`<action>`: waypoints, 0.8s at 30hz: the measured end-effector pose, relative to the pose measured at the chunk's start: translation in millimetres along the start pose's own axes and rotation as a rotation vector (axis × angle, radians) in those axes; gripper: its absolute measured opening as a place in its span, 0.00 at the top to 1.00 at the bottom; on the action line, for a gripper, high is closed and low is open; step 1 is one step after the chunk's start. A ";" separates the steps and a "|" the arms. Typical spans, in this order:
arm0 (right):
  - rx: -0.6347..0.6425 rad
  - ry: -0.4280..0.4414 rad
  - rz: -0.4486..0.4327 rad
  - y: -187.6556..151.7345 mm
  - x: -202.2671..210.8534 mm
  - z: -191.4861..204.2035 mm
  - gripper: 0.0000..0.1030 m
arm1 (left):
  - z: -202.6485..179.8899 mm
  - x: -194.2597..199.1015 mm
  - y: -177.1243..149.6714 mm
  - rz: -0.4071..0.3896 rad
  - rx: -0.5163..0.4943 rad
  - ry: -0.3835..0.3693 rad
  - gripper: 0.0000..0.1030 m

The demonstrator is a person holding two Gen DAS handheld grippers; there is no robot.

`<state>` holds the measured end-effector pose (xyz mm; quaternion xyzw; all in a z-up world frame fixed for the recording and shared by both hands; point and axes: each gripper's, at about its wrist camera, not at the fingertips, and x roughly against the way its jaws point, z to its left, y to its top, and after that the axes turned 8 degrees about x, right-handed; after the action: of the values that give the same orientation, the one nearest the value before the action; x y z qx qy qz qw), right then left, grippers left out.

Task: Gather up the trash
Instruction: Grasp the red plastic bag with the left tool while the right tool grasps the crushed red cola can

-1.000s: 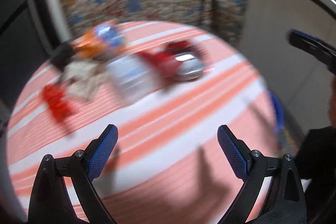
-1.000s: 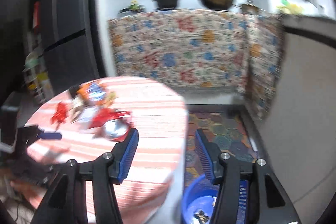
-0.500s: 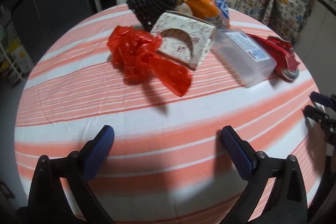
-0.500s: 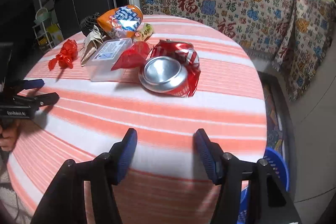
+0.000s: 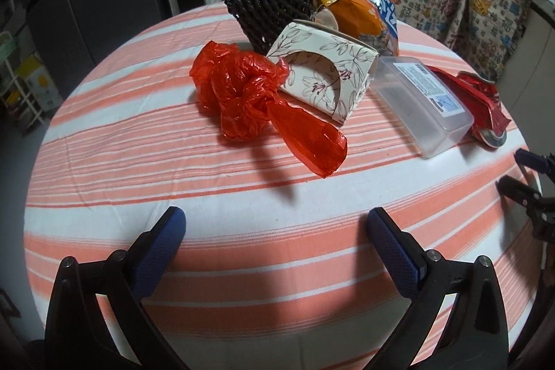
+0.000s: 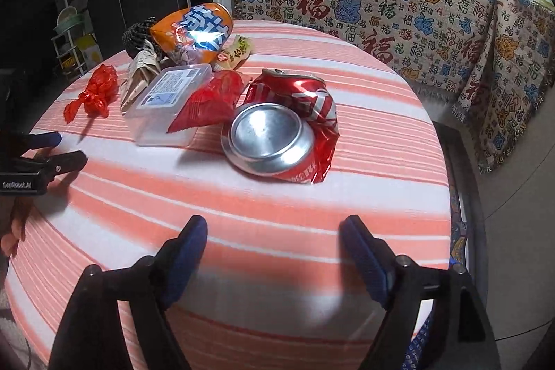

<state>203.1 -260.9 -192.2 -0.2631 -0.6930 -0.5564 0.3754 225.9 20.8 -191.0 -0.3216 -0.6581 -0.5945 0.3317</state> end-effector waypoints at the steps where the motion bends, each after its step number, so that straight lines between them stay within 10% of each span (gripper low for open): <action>1: -0.003 -0.001 0.006 3.2 -2.6 -1.4 0.15 | 0.8 1.3 -0.3 0.000 -0.002 -0.001 0.00; 24: -0.082 -0.018 0.016 36.2 -22.5 -9.1 0.23 | 11.9 12.0 -1.3 -0.005 0.015 -0.072 0.00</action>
<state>246.5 -259.8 -188.9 -0.2889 -0.6708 -0.5788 0.3626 217.3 32.9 -182.8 -0.3384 -0.6750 -0.5784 0.3088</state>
